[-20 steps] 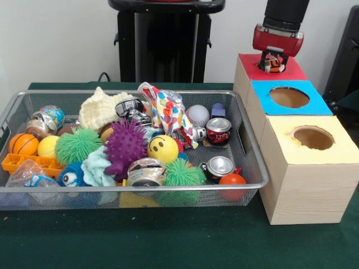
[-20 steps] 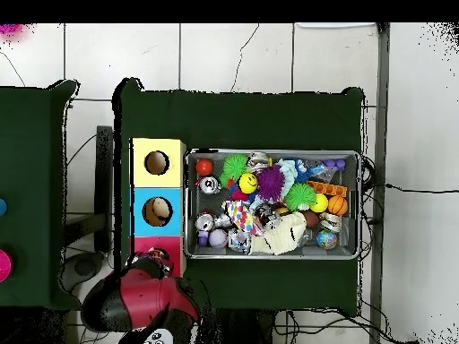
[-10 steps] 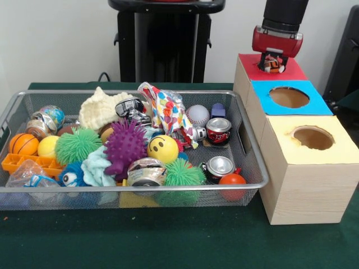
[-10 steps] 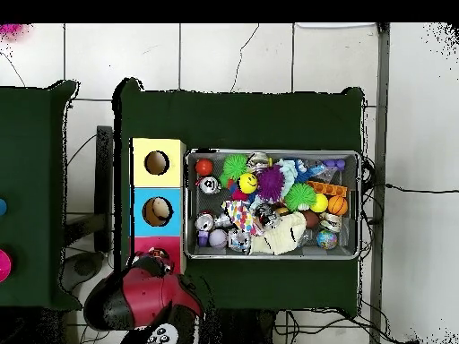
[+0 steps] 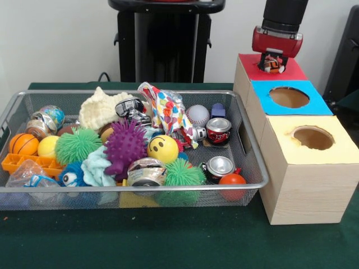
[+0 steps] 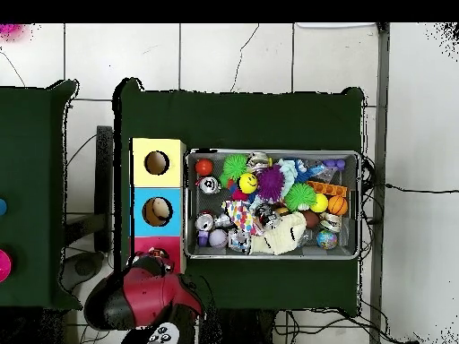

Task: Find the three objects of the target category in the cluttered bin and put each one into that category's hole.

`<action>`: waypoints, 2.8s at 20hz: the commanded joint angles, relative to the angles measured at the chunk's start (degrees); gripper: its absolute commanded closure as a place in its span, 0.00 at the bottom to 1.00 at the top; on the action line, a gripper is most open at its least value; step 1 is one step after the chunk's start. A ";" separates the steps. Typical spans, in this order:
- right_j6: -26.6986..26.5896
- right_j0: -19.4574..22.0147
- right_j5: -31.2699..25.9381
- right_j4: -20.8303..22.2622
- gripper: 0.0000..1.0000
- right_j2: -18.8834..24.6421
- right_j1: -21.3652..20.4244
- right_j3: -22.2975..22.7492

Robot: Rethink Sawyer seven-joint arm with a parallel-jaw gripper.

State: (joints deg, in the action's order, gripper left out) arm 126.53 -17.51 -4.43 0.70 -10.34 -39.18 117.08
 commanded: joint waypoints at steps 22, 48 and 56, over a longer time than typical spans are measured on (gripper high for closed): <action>2.83 4.08 -7.75 0.60 0.00 1.73 -6.11 -4.93; 3.06 5.67 -9.45 1.06 0.00 3.44 -8.49 -3.76; 2.56 5.57 -12.87 1.04 0.00 3.34 -10.56 -4.32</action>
State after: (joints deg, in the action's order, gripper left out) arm 126.53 -14.07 -13.28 0.76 -8.39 -46.91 117.67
